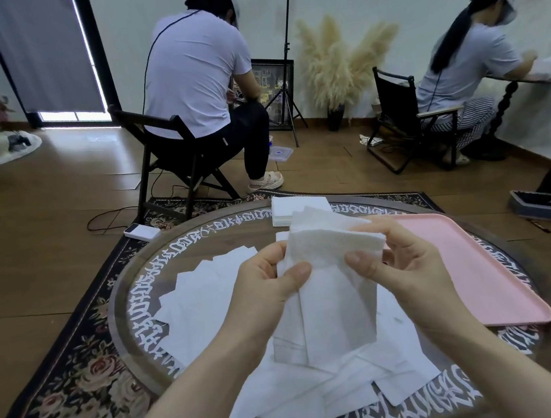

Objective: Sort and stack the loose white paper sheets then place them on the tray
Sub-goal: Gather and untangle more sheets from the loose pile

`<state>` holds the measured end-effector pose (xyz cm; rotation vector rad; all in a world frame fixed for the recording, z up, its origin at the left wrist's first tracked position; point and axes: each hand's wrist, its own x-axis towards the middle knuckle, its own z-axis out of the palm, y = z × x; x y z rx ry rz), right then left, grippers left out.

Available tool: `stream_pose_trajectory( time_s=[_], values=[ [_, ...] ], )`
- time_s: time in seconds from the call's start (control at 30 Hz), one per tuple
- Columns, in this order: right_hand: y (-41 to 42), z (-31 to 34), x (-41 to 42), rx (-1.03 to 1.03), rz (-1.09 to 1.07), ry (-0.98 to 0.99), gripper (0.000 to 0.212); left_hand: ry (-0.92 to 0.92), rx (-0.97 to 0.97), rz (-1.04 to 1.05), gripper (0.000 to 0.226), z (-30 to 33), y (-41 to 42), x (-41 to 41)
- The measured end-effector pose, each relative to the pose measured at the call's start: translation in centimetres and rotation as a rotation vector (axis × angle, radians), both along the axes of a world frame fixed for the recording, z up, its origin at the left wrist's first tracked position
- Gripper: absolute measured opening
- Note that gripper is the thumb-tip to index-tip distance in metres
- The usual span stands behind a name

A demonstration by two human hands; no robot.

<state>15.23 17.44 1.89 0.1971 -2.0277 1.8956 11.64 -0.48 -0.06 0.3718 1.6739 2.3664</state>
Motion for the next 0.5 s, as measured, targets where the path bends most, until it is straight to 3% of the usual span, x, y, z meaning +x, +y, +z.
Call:
stream_pose_trajectory(
  time_s=[0.23,0.5],
  values=[
    [0.2,-0.7,-0.1,-0.082,0.115,-0.252,0.027,-0.002,0.032,0.006,0.020,-0.1,0.0,0.0],
    [0.5,-1.0,-0.7,-0.214,-0.209,-0.233,0.015,-0.031,0.012,0.059,0.025,-0.1,0.1,-0.2]
  ],
)
